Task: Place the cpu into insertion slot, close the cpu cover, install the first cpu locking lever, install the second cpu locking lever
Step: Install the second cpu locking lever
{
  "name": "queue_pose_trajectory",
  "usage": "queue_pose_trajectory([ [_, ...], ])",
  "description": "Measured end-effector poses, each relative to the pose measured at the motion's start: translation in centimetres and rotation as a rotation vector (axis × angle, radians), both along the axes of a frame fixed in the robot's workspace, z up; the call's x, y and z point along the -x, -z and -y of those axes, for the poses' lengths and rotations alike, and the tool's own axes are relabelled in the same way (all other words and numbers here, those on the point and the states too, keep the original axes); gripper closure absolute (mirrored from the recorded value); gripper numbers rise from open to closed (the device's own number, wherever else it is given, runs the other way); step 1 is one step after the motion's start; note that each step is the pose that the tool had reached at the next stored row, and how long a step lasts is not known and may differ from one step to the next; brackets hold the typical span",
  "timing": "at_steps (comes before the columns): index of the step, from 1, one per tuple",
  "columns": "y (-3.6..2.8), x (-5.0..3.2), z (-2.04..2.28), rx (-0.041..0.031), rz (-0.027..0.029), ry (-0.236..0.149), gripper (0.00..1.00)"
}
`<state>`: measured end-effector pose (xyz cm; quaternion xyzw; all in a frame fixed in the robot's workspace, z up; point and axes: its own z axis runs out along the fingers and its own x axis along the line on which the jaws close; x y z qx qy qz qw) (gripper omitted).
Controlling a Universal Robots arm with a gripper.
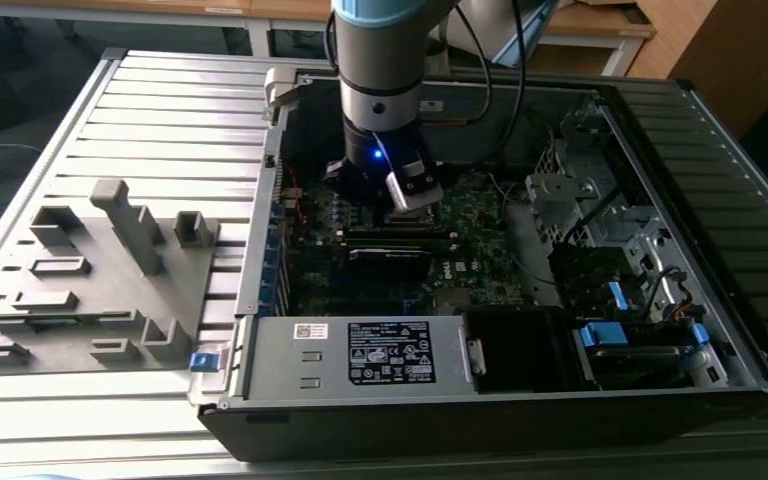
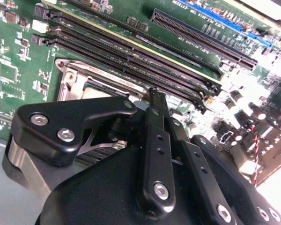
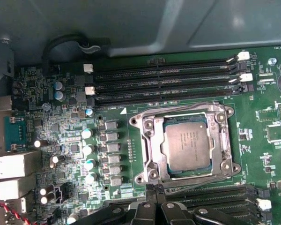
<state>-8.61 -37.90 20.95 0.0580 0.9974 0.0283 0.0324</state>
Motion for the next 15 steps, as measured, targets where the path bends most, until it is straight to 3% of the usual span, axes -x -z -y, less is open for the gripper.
queue_pose_trajectory([
  [5,0.11,0.01,-0.02,-0.0041,-0.0002,0.0,0.89],
  [9,0.24,0.01,-0.01,-0.0277,-0.0006,0.0,0.89],
  [15,0.27,0.01,0.03,-0.0293,-0.0006,0.0,0.89],
])
